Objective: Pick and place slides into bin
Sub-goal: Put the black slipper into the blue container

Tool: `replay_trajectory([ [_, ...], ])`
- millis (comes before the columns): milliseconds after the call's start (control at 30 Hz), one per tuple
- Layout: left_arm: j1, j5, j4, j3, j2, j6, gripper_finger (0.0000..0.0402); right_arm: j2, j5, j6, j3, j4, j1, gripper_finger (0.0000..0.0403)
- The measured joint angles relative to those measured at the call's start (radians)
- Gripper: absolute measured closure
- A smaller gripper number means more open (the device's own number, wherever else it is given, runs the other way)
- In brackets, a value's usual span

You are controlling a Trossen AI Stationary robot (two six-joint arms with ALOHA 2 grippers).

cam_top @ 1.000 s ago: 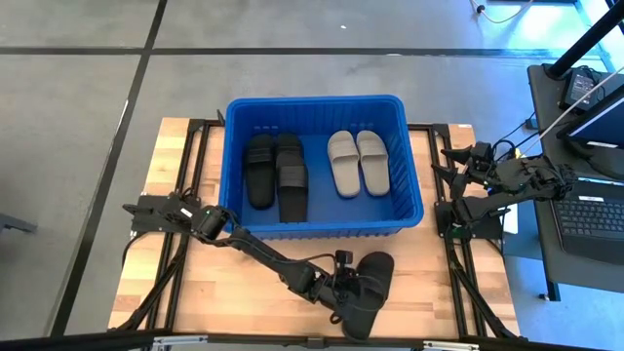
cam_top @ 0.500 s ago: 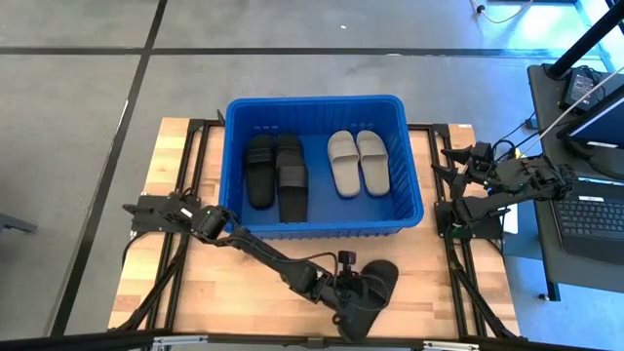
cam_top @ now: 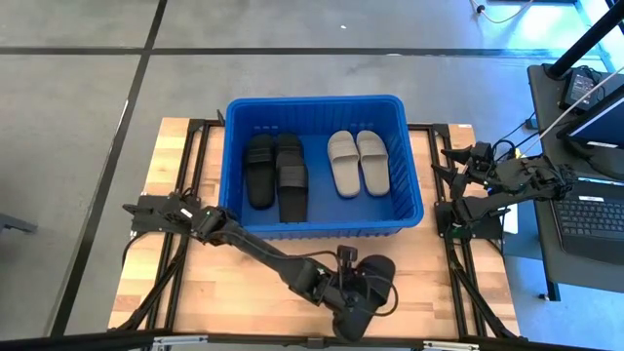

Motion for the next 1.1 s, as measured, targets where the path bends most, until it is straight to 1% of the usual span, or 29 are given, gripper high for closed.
replay_trajectory([
  [67,0.001,-0.002,-0.041,0.033,-0.004,0.001,0.0397,0.000,0.000,0.000,0.000,0.000,0.000,0.0083],
  [100,0.002,-0.004,-0.025,0.021,-0.019,0.001,0.0397,0.000,0.000,0.000,0.000,0.000,0.000,0.0083],
  [167,0.002,-0.015,-0.045,0.014,-0.049,-0.004,0.0398,0.000,0.000,0.000,0.000,0.000,0.000,0.0083],
  [233,0.002,-0.040,-0.070,0.017,-0.082,-0.005,0.0398,0.000,0.000,0.000,0.000,0.000,0.000,0.0083],
  [400,0.002,-0.131,-0.073,0.019,-0.156,-0.003,0.0398,0.000,0.000,0.000,0.000,0.000,0.000,0.0083],
  [500,0.000,-0.200,-0.072,0.019,-0.203,-0.003,0.0398,0.000,0.000,0.000,0.000,0.000,0.000,0.0083],
  [600,-0.002,-0.323,-0.071,0.019,-0.248,-0.003,0.0398,0.000,0.000,0.000,0.000,0.000,0.000,0.0083],
  [667,-0.003,-0.430,-0.071,0.019,-0.271,-0.002,0.0398,0.000,0.000,0.000,0.000,0.000,0.000,0.0083],
  [933,0.006,-0.681,-0.078,0.019,-0.335,0.015,0.0398,0.000,0.000,0.000,0.000,0.000,0.000,0.0083],
  [1000,0.010,-0.724,-0.103,0.019,-0.343,0.054,0.0398,0.000,0.000,0.000,0.000,0.000,0.000,0.0083],
  [1100,0.024,-0.751,-0.153,0.019,-0.344,0.051,0.0398,0.000,0.000,0.000,0.000,0.000,0.000,0.0083],
])
